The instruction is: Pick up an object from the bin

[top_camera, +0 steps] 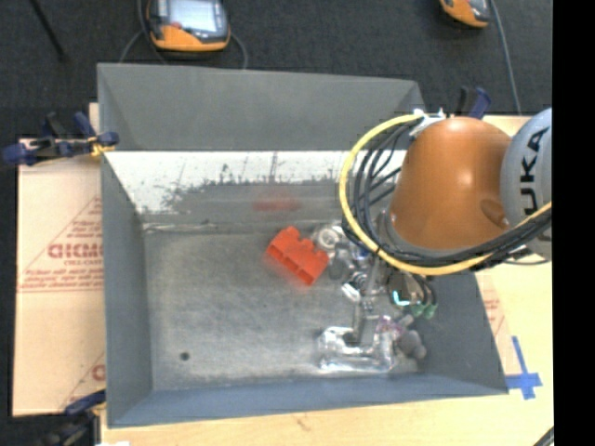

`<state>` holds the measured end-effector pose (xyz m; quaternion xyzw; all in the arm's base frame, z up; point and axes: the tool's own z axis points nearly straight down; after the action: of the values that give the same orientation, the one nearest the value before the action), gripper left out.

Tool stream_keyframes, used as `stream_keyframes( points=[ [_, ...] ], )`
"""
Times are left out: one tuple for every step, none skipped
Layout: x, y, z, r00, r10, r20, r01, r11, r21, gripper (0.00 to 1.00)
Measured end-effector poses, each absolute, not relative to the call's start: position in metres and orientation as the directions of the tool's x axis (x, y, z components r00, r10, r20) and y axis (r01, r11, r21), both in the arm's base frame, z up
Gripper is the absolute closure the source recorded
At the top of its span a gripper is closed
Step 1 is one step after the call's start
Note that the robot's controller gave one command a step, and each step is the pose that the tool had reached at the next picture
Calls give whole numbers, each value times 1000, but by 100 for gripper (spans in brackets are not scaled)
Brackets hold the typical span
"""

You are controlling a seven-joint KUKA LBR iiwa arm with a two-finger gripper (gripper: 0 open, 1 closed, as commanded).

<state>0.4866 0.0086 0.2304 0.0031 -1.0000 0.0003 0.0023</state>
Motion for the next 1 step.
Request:
stream_keyframes(
  points=[
    [487,4,266,-998,64,-8,64,998,0,0]
  ],
)
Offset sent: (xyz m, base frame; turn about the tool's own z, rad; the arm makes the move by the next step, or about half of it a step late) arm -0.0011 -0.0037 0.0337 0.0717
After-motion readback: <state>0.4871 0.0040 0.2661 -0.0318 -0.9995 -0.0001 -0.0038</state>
